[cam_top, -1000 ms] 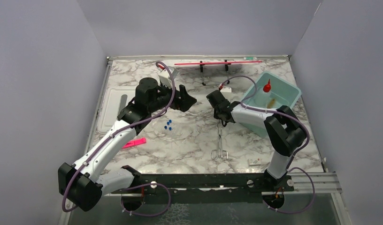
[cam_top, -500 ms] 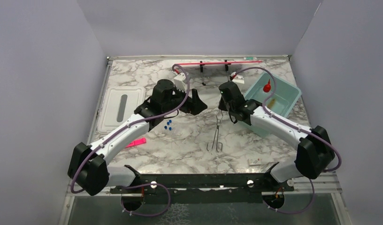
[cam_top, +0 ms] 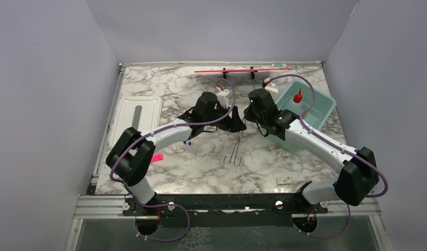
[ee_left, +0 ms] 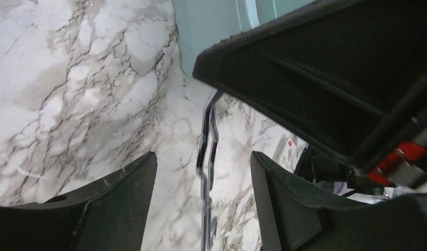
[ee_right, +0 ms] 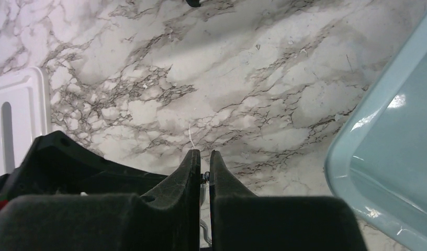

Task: Organize the chemistry lab equipment

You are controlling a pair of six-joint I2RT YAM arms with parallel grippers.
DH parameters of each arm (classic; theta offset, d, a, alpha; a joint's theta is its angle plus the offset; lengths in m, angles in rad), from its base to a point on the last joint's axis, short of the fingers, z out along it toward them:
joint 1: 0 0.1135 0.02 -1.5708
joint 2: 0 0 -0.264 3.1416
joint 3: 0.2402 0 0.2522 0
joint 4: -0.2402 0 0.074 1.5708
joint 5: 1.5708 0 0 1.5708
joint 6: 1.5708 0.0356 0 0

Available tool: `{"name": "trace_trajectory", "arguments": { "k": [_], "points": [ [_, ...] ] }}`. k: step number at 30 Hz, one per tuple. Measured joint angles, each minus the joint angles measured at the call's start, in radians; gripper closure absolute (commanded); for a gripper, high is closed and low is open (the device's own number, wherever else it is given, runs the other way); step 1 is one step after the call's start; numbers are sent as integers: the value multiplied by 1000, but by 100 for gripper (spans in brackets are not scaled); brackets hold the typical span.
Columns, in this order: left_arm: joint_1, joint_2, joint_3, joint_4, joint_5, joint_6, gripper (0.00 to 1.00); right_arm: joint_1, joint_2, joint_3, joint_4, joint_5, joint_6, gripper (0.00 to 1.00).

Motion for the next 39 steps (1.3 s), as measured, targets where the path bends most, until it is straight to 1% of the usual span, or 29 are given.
{"name": "trace_trajectory", "arguments": {
  "k": [2, 5, 6, 9, 11, 12, 13, 14, 16, 17, 20, 22, 25, 29, 32, 35, 37, 39],
  "points": [
    [-11, 39, 18, 23, 8, -6, 45, 0, -2, 0, -3, -8, 19, 99],
    [-24, 80, 36, 47, 19, -14, 65, 0, -8, 0, -7, -18, 45, 99],
    [-28, 87, 37, 51, 23, -16, 76, 0, -11, 0, -8, -20, 53, 99],
    [-35, 92, 36, 55, 28, -23, 99, 0, -24, 0, -11, -24, 71, 99],
    [-36, 91, 36, 66, 30, -19, 100, 0, -31, 0, -11, -28, 78, 98],
    [-36, 91, 36, 71, 37, -18, 100, 0, -32, 0, -11, -29, 78, 90],
    [-38, 87, 35, 70, 35, -17, 100, -1, -34, 0, -12, -31, 78, 79],
    [-39, 85, 35, 69, 34, -17, 100, -1, -36, 0, -13, -32, 78, 70],
    [-39, 76, 34, 66, 28, -14, 100, -1, -45, 0, -15, -39, 76, 54],
    [-40, 69, 34, 63, 24, -12, 100, -1, -55, 0, -20, -44, 75, 49],
    [-39, 32, 34, 44, -4, -4, 100, -1, -116, -11, -20, -58, 50, 40],
    [-39, 4, 36, 22, -31, 0, 100, -1, -185, -29, -12, -74, 21, 38],
    [-39, -24, 59, -29, -74, 2, 100, -1, -296, -77, 29, -113, -34, 36],
    [-35, -29, 122, -92, -118, -6, 100, -1, -392, -160, 88, -220, -116, 36],
    [-32, -30, 163, -121, -128, -23, 100, -1, -380, -187, 108, -311, -161, 36],
    [-32, -33, 194, -140, -129, -43, 100, -1, -321, -187, 113, -377, -186, 38],
    [-32, -45, 209, -149, -127, -60, 100, -1, -280, -187, 115, -402, -194, 41],
    [-31, -55, 216, -151, -127, -72, 100, -1, -248, -187, 116, -410, -194, 48]
  ]
}}
